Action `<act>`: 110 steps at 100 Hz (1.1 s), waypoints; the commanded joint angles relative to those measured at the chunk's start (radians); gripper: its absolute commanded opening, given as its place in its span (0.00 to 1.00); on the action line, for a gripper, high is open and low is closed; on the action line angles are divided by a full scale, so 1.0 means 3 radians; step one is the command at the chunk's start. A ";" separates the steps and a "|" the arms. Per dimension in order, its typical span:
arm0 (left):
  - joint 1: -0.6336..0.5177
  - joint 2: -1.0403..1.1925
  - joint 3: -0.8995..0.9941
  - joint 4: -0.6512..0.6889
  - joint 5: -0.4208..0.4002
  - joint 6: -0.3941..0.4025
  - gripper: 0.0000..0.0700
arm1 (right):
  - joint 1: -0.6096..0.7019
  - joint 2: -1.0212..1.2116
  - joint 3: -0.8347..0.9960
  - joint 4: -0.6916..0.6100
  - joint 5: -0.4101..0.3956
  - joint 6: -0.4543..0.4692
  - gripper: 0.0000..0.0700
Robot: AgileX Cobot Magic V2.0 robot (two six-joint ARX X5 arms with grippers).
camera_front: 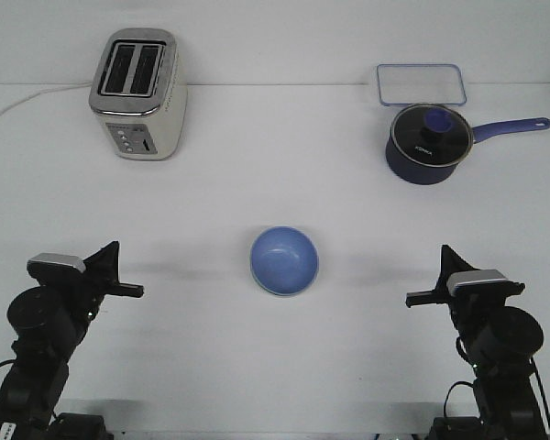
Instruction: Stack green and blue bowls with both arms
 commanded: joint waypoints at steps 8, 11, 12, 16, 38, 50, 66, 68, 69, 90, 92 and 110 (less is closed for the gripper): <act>-0.0003 0.0009 0.0022 0.0032 0.0003 -0.0006 0.01 | 0.0004 0.0014 0.0001 0.0041 0.0004 0.0031 0.00; -0.0003 0.0009 0.0022 0.0032 0.0003 -0.0008 0.01 | 0.0004 0.0014 0.0001 0.0042 0.0004 0.0031 0.00; -0.0003 0.0009 0.0022 0.0032 0.0003 -0.0008 0.01 | 0.0004 0.0014 0.0001 0.0042 0.0004 0.0031 0.00; -0.0003 0.0009 0.0022 0.0032 0.0003 -0.0006 0.01 | 0.0004 0.0014 0.0001 0.0041 0.0004 0.0031 0.00; 0.0005 -0.0057 0.0017 0.0045 -0.0022 0.0019 0.01 | 0.0004 0.0014 0.0001 0.0042 0.0004 0.0031 0.00; 0.0013 -0.0209 -0.0060 0.0066 -0.0022 0.0019 0.01 | 0.0004 0.0014 0.0001 0.0042 0.0004 0.0031 0.00; 0.0033 -0.0617 -0.0487 0.0425 -0.0022 0.0020 0.01 | 0.0004 0.0014 0.0001 0.0042 0.0004 0.0031 0.00; 0.0034 -0.0661 -0.0537 0.0469 -0.0022 0.0020 0.01 | 0.0004 0.0014 0.0001 0.0042 0.0004 0.0031 0.00; 0.0036 -0.0692 -0.0571 0.0498 -0.0022 0.0022 0.01 | 0.0004 0.0014 0.0001 0.0042 0.0004 0.0031 0.00; 0.0142 -0.1328 -0.1212 0.0786 -0.0022 0.0029 0.01 | 0.0004 0.0014 0.0001 0.0042 0.0004 0.0031 0.00; 0.0153 -0.1366 -0.1246 0.0783 -0.0023 0.0029 0.01 | 0.0004 0.0014 0.0001 0.0042 0.0004 0.0031 0.00; 0.0249 -0.1742 -0.1554 0.0754 -0.0022 0.0025 0.01 | 0.0004 0.0014 0.0001 0.0042 0.0004 0.0031 0.00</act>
